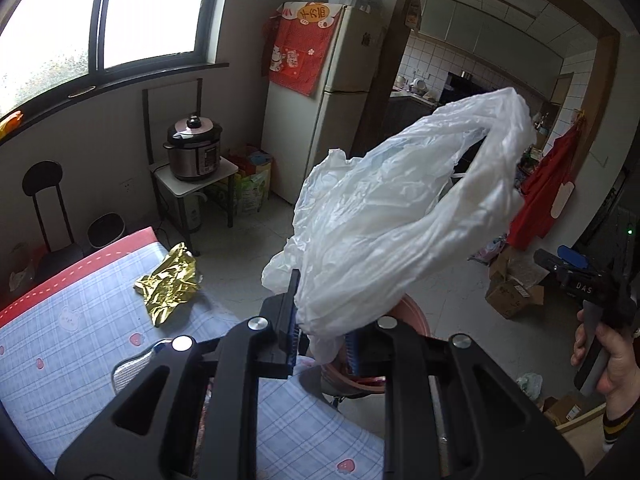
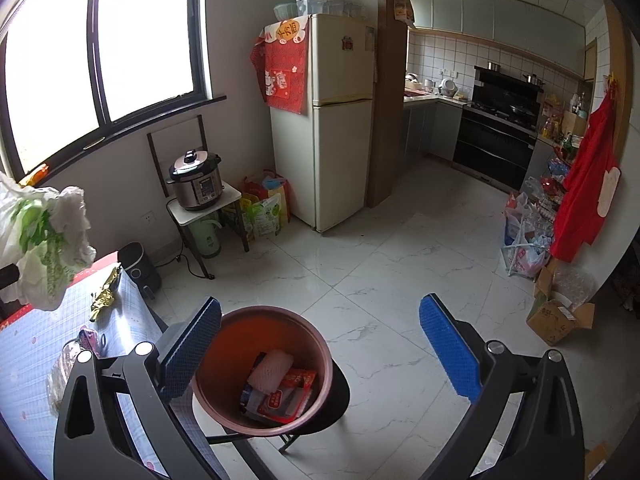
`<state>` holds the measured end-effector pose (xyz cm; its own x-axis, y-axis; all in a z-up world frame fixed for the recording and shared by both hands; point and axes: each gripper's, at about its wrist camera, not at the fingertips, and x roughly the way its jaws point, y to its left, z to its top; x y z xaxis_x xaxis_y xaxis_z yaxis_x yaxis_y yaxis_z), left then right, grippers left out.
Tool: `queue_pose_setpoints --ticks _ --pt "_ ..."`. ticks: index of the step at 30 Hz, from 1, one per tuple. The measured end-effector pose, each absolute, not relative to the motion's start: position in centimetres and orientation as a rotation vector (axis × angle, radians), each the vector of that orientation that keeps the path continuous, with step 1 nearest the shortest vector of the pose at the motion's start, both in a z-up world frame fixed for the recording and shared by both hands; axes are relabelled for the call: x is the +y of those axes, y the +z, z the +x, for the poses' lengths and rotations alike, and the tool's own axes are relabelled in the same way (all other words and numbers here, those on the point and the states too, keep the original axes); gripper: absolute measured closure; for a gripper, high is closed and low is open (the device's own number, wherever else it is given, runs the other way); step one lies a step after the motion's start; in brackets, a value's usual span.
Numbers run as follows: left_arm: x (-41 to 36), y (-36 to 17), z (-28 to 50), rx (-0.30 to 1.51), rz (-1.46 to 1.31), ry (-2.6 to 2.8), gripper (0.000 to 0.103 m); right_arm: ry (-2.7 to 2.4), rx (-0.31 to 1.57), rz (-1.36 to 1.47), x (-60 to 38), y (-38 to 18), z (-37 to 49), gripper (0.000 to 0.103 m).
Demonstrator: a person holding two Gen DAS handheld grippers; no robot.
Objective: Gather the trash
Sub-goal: 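Carry the white plastic bag over the bin and release it with the left tool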
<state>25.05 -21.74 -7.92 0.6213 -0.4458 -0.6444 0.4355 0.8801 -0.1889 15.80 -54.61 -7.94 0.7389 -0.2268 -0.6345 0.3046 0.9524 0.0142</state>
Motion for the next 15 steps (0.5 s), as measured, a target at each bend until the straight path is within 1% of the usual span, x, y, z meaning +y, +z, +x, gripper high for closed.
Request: queue_pose_setpoints --ticks 6,8,9,10,11,12,15 --pt "-31.0 -9.7 27.4 0.767 0.026 -0.59 0.08 -0.346 0.681 0.125 -57.9 -8.0 13.0 0.006" --pt "-33.0 -10.1 28.1 0.768 0.042 -0.602 0.074 -0.358 0.682 0.131 -58.8 -8.2 12.5 0.006" --pt "-33.9 -10.4 28.3 0.772 0.053 -0.609 0.057 -0.362 0.683 0.134 -59.1 -8.3 12.2 0.006" --pt "-34.6 -10.5 28.6 0.773 0.066 -0.612 0.031 -0.367 0.685 0.137 -59.5 -8.4 12.0 0.006" --pt "-35.1 -10.5 28.5 0.758 0.073 -0.618 0.02 -0.371 0.686 0.138 -59.8 -8.4 11.7 0.006" --pt "-35.3 -10.4 28.3 0.733 0.086 -0.618 0.011 -0.374 0.687 0.139 -60.1 -8.5 11.5 0.006" --pt "-35.4 -10.0 27.8 0.703 0.117 -0.601 0.006 -0.373 0.684 0.146 -60.6 -8.6 11.0 0.006"
